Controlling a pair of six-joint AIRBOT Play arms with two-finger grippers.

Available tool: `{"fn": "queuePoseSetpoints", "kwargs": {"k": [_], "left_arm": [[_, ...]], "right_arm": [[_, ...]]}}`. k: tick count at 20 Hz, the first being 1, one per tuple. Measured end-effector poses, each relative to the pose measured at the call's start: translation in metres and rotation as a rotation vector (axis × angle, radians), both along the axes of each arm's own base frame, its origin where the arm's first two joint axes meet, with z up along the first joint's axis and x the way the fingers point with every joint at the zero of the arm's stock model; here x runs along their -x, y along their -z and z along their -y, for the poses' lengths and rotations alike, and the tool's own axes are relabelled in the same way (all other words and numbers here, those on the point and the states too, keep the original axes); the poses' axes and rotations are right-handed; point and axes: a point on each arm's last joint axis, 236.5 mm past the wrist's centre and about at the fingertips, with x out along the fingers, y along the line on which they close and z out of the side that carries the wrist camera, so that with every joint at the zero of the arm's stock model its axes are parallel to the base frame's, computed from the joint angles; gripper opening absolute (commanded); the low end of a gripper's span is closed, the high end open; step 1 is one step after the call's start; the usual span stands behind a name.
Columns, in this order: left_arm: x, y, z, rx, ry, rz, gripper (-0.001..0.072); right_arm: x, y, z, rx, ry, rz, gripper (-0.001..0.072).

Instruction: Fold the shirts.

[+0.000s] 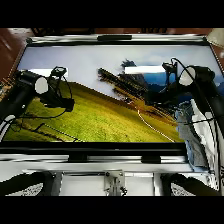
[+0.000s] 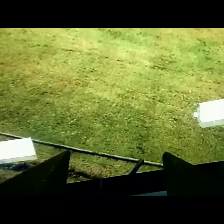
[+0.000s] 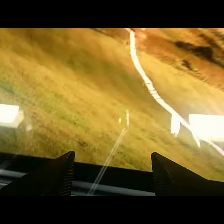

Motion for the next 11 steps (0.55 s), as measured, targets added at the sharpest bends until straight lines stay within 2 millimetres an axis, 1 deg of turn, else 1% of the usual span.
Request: {"fn": "queuePoseSetpoints", "kwargs": {"k": [2,5,11], "left_arm": [[0.003,0.006,0.005,0.020,0.003,0.003,0.0707],[0.005,0.010,0.008,0.033,0.003,0.007,0.0707],[0.006,0.012,0.010,0.044,0.006,0.009,0.0707]], "right_arm": [[0.002,0.004,-0.008,-0.008,-0.011,-0.017,0.0589],[0.004,0.007,-0.014,-0.017,-0.018,-0.028,0.0589],[0.005,0.008,-0.018,-0.021,-0.022,-0.035,0.0589]]}}
